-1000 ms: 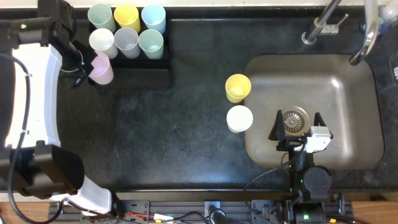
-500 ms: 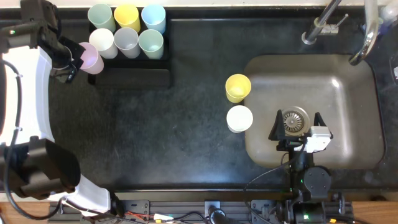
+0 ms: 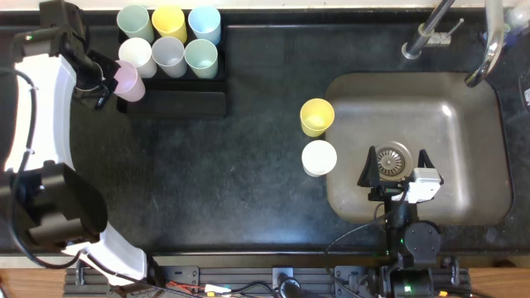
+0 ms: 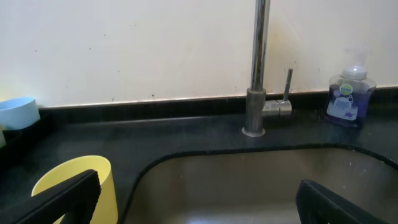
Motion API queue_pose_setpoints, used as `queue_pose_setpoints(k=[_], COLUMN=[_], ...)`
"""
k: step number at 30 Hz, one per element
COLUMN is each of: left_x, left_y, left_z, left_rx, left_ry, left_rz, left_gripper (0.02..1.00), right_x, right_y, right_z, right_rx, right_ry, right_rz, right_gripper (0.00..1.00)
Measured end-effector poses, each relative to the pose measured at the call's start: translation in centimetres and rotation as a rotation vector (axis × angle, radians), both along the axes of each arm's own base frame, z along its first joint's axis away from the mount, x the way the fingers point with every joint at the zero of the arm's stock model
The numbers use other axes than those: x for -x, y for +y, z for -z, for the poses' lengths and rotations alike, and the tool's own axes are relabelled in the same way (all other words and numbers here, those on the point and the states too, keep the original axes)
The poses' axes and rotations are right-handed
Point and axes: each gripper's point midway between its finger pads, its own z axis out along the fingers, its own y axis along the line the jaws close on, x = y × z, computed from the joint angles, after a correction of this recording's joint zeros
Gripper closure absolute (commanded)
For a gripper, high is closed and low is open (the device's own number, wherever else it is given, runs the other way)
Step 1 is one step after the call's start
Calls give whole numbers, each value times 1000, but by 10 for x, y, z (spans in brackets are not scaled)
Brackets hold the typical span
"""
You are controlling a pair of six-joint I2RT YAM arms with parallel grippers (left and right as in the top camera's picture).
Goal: Store Cups
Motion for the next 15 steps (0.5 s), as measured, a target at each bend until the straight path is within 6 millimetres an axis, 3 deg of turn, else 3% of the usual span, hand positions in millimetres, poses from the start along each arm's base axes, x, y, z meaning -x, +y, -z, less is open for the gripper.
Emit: queue_pose_setpoints(k=[15], left_x=[-7], left_y=[2], left_z=[30], left_rx=[4], left_ry=[26], left_rz=[1], left_gripper=[982], right_x=[0], right_y=[0], right_z=[0], right_rx=[0], right_ry=[0], right_rz=[0], right_gripper=[3])
